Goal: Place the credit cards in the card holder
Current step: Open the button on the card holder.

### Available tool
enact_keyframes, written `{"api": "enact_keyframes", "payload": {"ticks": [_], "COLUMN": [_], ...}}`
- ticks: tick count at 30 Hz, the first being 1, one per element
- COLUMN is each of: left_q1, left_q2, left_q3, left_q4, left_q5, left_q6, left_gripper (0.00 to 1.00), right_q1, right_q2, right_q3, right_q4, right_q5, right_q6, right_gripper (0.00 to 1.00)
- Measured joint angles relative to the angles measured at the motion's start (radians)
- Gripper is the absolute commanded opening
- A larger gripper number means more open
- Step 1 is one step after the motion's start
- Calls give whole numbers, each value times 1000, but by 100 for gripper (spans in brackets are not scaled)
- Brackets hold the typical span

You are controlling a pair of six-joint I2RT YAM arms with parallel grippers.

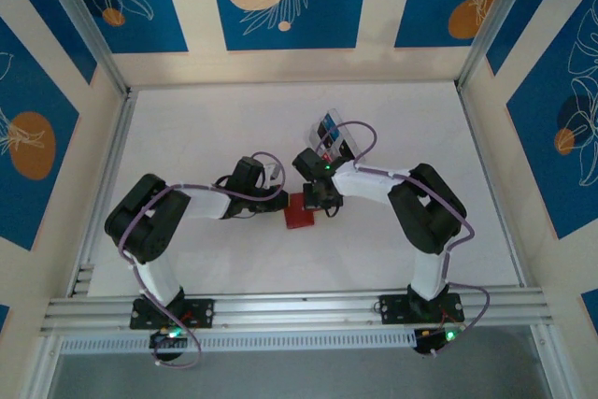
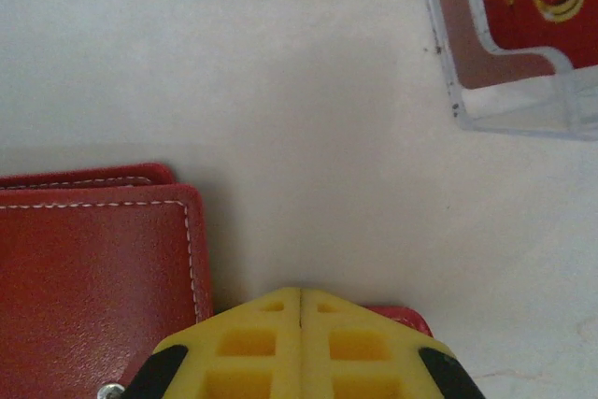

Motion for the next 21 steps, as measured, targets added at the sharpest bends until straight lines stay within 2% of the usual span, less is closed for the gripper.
{"api": "enact_keyframes", "payload": {"ticks": [3,9,11,17,21], "left_q1": [0,-7,-11,-12,-12], "left_q2": [0,-61,-110,-245,-230], "left_q3": [5,5,5,5,-6], "left_q4": [-6,-64,-85,-206,-261], "left_q5": [2,56,66,-5,-44], "left_q6": [0,-6,-8,1,-1], "left_gripper": [0,12,13,0,0], "right_q1": [-25,-84,-96,-107,-109], "right_q2": [-16,-50,-54,-61,-65], "right_q3": [-26,-92,-102,-118,-125], "right_q4": [31,113,128,150,159], "right_q5": [-49,-174,-203,-231,-237], "right_q6": [7,23,26,30,32], "right_gripper": [0,0,0,0,0]}}
